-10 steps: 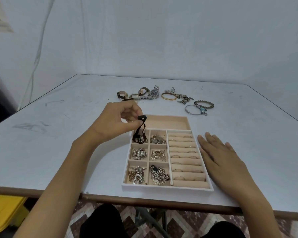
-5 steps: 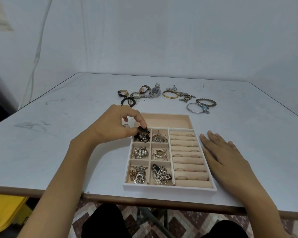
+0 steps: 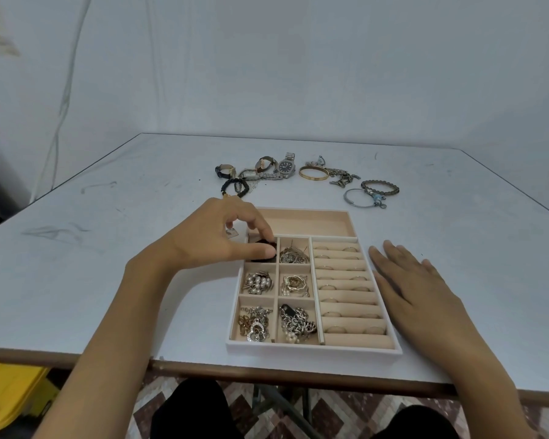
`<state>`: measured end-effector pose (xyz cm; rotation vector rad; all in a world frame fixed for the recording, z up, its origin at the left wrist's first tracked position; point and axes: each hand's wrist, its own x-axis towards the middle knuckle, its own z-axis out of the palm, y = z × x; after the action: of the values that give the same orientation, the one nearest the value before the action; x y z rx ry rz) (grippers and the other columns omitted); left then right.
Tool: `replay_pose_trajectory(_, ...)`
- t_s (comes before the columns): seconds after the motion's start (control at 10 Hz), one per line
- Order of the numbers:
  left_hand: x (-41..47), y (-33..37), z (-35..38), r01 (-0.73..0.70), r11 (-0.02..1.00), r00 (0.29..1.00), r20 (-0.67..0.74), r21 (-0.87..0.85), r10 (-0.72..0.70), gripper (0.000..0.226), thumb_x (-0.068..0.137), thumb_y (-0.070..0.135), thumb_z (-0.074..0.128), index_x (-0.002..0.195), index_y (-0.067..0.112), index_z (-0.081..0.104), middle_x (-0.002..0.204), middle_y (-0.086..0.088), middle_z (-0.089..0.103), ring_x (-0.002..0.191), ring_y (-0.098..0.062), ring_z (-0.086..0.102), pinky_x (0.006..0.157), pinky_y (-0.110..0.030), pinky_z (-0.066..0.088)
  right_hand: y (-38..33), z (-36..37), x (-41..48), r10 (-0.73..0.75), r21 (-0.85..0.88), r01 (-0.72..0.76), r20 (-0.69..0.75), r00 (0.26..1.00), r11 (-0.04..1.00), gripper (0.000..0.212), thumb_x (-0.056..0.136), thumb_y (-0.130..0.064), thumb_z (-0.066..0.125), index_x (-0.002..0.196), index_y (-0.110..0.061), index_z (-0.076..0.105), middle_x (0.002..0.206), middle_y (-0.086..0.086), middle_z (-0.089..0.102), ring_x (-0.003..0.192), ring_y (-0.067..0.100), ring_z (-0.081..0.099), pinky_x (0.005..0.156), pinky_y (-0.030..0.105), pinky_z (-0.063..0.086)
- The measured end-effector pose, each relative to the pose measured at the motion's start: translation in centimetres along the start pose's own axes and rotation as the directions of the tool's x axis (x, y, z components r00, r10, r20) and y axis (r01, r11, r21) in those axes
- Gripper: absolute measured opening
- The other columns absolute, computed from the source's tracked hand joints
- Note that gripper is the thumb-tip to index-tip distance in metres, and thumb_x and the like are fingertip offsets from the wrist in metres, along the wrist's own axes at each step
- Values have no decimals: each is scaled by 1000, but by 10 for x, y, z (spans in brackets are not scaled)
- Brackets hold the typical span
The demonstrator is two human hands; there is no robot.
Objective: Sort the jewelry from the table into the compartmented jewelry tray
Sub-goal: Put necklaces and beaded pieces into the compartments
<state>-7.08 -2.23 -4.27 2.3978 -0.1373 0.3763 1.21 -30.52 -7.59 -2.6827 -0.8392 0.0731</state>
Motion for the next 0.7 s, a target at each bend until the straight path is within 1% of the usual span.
replay_pose_trajectory(0.1, 1, -2, 1, 7, 999, 1000, 16, 41, -8, 22, 66, 45, 81, 85, 36, 74, 90, 12, 68, 96, -7, 58, 73, -3, 32, 0, 0, 0, -2, 5, 2, -4, 1000, 1000, 52, 101, -42, 19, 152, -33, 13, 160, -12, 3, 146, 2, -3, 120, 27, -4)
replay_pose_trajectory(0.2, 2, -3, 1, -5, 998, 1000, 24, 59, 4, 23, 66, 47, 82, 84, 36, 73, 88, 13, 68, 96, -7, 57, 72, -2, 32, 0, 0, 0, 0, 4, 0, -2, 1000, 1000, 52, 101, -42, 19, 152, -33, 13, 160, -12, 3, 146, 2, -3, 119, 27, -4)
replay_pose_trajectory(0.3, 2, -4, 0, -35, 996, 999, 13, 84, 34, 31, 62, 58, 75, 84, 36, 73, 86, 14, 68, 94, -7, 57, 72, -2, 32, 0, 0, 1, 1, 3, -1, -3, 1000, 1000, 52, 101, -42, 19, 152, -34, 13, 160, -12, 3, 146, 2, -3, 120, 27, -4)
replay_pose_trajectory(0.4, 4, -4, 2, -82, 988, 997, 8, 127, 82, 33, 62, 61, 71, 84, 37, 73, 86, 17, 67, 92, -6, 56, 72, -3, 31, 0, 0, 0, 0, 9, 0, -5, 1000, 1000, 52, 101, -43, 19, 152, -34, 13, 160, -13, 3, 146, 2, -3, 119, 27, -4)
replay_pose_trajectory(0.5, 5, -5, 3, -110, 986, 994, 4, 126, 110, 30, 64, 59, 71, 85, 38, 73, 87, 19, 67, 91, -7, 56, 74, -6, 33, -1, -1, 0, 2, 8, -2, -2, 1000, 1000, 52, 101, -42, 19, 152, -33, 13, 160, -12, 3, 146, 2, -3, 120, 27, -4)
replay_pose_trajectory(0.6, 5, -5, 2, -121, 988, 993, 13, 100, 120, 27, 65, 56, 74, 85, 39, 74, 85, 21, 67, 91, -9, 58, 80, -19, 43, -1, -2, -1, 4, 6, -4, 3, 1000, 1000, 52, 101, -42, 19, 152, -33, 12, 160, -13, 2, 146, 2, -4, 120, 27, -4)
replay_pose_trajectory(0.7, 4, -5, 2, -127, 988, 992, 25, 93, 125, 25, 66, 55, 75, 85, 38, 75, 82, 22, 67, 91, -10, 59, 82, -26, 47, -2, -2, -1, 5, 4, -5, 3, 1000, 1000, 52, 101, -42, 19, 152, -33, 12, 160, -13, 2, 146, 1, -4, 120, 27, -4)
